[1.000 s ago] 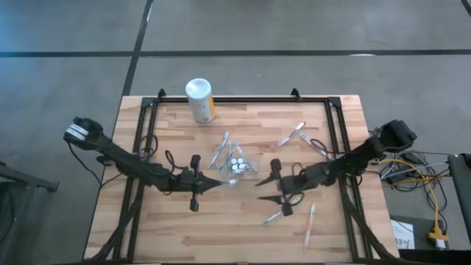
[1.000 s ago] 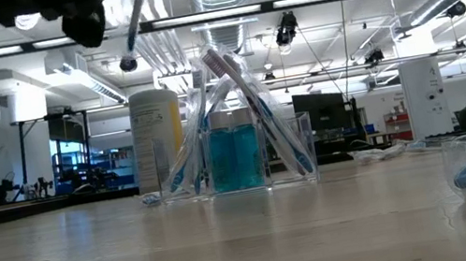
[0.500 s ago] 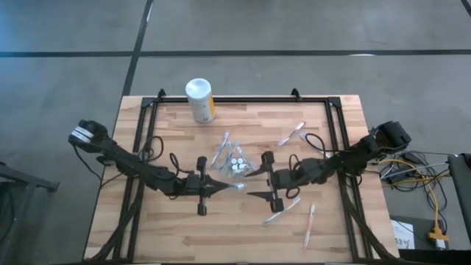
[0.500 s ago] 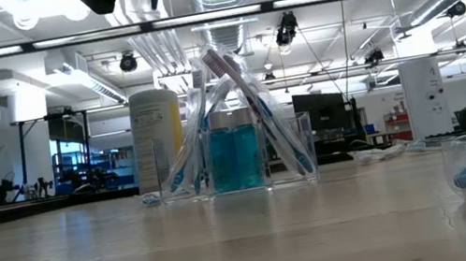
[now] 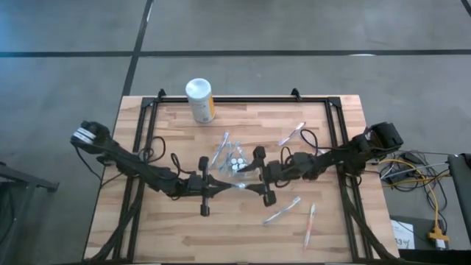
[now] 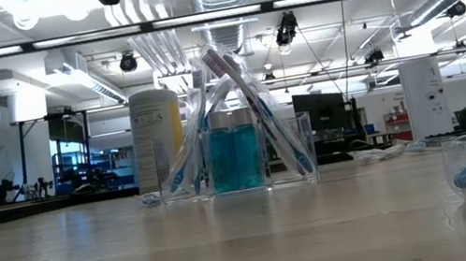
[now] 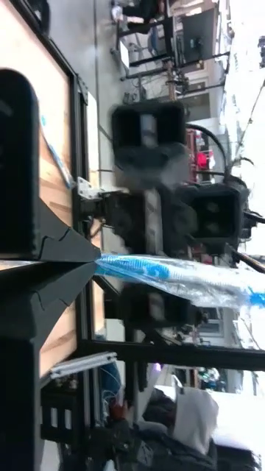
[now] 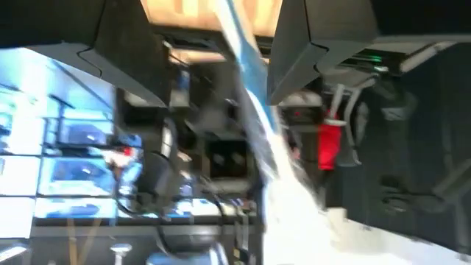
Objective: Pick & Place toothbrushing station
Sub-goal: Put the blue toothbrush into the transparent organizer
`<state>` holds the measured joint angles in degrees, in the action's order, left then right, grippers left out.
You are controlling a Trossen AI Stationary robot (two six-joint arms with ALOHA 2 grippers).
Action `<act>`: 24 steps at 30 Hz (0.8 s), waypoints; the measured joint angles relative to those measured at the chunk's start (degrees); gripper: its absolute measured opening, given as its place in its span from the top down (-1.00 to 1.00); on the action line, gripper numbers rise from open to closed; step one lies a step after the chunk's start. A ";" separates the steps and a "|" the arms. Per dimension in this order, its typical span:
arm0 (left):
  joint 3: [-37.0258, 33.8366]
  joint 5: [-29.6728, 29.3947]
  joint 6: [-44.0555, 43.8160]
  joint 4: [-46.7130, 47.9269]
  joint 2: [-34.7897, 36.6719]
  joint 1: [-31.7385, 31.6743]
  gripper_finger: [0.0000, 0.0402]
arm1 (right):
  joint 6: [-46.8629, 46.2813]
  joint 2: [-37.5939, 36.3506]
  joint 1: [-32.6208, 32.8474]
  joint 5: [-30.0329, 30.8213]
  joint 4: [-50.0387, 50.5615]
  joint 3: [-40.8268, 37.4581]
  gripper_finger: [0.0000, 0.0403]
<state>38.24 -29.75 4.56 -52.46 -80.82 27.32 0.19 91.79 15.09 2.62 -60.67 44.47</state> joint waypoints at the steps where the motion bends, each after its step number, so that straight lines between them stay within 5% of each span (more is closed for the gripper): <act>1: 0.00 -0.21 0.00 0.17 -0.24 -0.13 1.00 | -0.04 0.00 0.06 -1.19 -0.21 0.24 -0.09; 13: 0.09 -1.29 -1.12 0.17 -1.16 -0.58 1.00 | -0.36 0.11 0.17 -5.87 0.83 1.18 0.04; 24: 0.03 -1.42 -2.43 1.13 -1.16 -0.76 1.00 | 2.22 0.11 0.05 -6.51 0.85 2.41 0.69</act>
<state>38.27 -31.17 2.13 -51.33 -81.97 26.56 2.41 91.90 15.14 -3.88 -59.81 46.88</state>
